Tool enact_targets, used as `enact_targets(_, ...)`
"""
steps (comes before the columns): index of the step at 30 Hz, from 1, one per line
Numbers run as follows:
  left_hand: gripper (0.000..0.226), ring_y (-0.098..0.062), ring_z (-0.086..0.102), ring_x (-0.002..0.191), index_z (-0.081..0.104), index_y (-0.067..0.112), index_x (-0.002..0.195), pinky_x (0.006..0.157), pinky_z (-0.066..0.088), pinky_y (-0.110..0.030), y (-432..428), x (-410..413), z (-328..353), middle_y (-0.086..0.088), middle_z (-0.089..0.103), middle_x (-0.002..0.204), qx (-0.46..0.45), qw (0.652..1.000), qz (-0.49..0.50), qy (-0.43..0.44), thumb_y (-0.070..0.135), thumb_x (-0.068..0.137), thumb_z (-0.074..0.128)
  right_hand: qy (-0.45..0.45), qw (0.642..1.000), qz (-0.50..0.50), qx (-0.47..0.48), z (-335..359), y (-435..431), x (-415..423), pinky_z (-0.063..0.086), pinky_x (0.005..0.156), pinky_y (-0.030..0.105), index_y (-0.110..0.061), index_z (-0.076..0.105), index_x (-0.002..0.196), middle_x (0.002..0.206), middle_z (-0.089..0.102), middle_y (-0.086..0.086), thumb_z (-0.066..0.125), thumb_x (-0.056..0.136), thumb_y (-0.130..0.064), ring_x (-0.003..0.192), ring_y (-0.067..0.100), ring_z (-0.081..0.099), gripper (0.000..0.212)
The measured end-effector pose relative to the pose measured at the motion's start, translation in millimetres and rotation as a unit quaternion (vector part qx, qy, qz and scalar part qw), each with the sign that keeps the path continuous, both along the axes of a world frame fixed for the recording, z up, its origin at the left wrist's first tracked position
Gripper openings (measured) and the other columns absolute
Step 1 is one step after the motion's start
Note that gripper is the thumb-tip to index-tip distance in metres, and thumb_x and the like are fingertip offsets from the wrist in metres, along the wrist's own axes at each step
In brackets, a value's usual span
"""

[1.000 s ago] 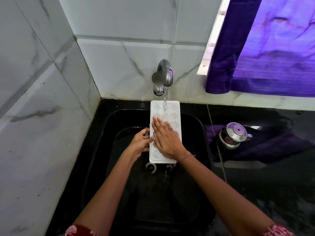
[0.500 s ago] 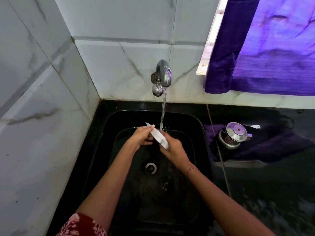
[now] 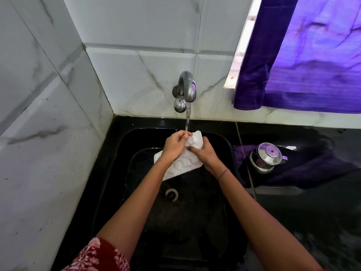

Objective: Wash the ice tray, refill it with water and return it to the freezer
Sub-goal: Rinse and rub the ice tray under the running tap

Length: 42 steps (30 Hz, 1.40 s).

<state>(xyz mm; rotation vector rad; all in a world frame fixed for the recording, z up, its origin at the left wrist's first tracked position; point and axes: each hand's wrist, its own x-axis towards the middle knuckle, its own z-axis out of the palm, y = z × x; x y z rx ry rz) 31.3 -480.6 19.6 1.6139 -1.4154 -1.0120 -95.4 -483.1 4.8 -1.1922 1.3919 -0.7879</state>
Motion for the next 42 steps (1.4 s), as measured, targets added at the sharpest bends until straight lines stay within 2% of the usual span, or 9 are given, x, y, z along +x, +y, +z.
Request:
enact_targets(6,0.034,-0.032,0.048,0.122,0.053,0.008,0.128,0.104,0.038,-0.038,20.1,61.0,-39.3,-0.018,0.051,0.131,0.093,0.96,0.257,-0.055,0.014,0.095,0.044,-0.053,0.998,0.02,0.0,20.7,-17.8,1.2,0.056,0.069,0.026,-0.012,0.046,0.114,0.103,0.062,0.005,0.072,0.082,-0.017,0.087,0.017,0.064,0.042)
enact_targets(11,0.027,-0.027,0.061,0.083,0.057,0.001,0.116,0.073,0.049,-0.041,44.0,92.4,-50.3,-0.014,0.06,0.115,0.218,0.872,0.319,0.3,0.008,0.096,0.039,-0.118,0.99,0.08,0.021,32.4,-38.1,7.0,0.056,0.083,0.035,-0.015,0.057,0.114,0.11,0.067,0.01,0.073,0.081,-0.018,0.091,0.02,0.067,0.037)
enact_targets(14,0.028,-0.034,0.058,0.108,0.054,0.006,0.116,0.084,0.045,-0.045,52.1,98.3,-48.3,-0.019,0.055,0.127,0.205,0.852,0.314,0.364,0.001,0.098,0.033,-0.076,0.992,0.102,-0.006,34.7,-49.1,7.1,0.055,0.088,0.04,-0.02,0.065,0.101,0.106,0.07,0.011,0.077,0.075,-0.03,0.09,0.021,0.068,0.03)
enact_targets(17,0.037,-0.036,0.047,0.126,0.044,0.002,0.134,0.092,0.042,-0.048,52.8,93.7,-45.6,-0.02,0.049,0.137,0.188,0.833,0.332,0.4,-0.001,0.1,0.03,0.098,0.984,0.088,-0.121,34.6,-59.8,10.1,0.051,0.087,0.04,-0.018,0.066,0.111,0.108,0.07,0.01,0.072,0.075,-0.045,0.1,0.025,0.066,0.046)
enact_targets(21,0.033,-0.032,0.06,0.104,0.048,-0.002,0.128,0.087,0.045,-0.044,51.9,70.5,-46.3,-0.018,0.06,0.118,0.149,0.83,0.358,0.401,0.0,0.099,0.032,0.453,0.845,0.046,-0.279,20.2,-52.2,23.6,0.038,0.102,0.043,-0.004,0.026,0.147,0.14,0.046,0.017,0.031,0.1,-0.038,0.126,0.032,0.045,0.058)
enact_targets(25,0.028,-0.023,0.06,0.085,0.052,-0.001,0.12,0.084,0.05,-0.042,55.5,62.0,-55.1,-0.013,0.058,0.107,0.124,0.829,0.378,0.392,0.002,0.1,0.034,0.557,0.752,0.044,-0.35,5.7,-36.2,33.0,0.004,0.116,0.05,-0.001,0.012,0.149,0.156,0.018,0.018,0.015,0.097,-0.046,0.146,0.029,0.017,0.068)
enact_targets(32,0.027,-0.018,0.058,0.068,0.057,0.009,0.081,0.065,0.05,-0.032,57.2,48.4,-61.2,-0.006,0.06,0.078,0.101,0.83,0.382,0.394,-0.001,0.097,0.037,0.537,0.719,0.2,-0.394,-23.1,12.7,78.5,0.017,0.118,0.049,-0.007,0.023,0.149,0.157,0.016,0.017,0.021,0.095,-0.041,0.146,0.031,0.014,0.063)
enact_targets(38,0.027,-0.017,0.056,0.067,0.056,0.008,0.078,0.064,0.048,-0.03,55.5,56.5,-62.3,-0.007,0.058,0.075,0.09,0.854,0.368,0.356,-0.001,0.096,0.038,0.539,0.616,0.366,-0.443,-31.1,19.3,84.9,0.011,0.117,0.049,-0.018,0.027,0.148,0.157,0.024,0.007,0.019,0.096,-0.046,0.146,0.025,0.018,0.06)
enact_targets(42,0.02,-0.022,0.06,0.08,0.058,0.005,0.104,0.084,0.05,-0.04,52.7,70.2,-68.5,-0.006,0.061,0.085,0.096,0.864,0.376,0.321,0.002,0.098,0.039,0.583,0.688,0.251,-0.35,-15.0,-10.0,51.7,-0.01,0.109,0.063,-0.031,0.001,0.151,0.16,-0.006,0.006,0.005,0.09,-0.065,0.147,0.027,-0.007,0.07)
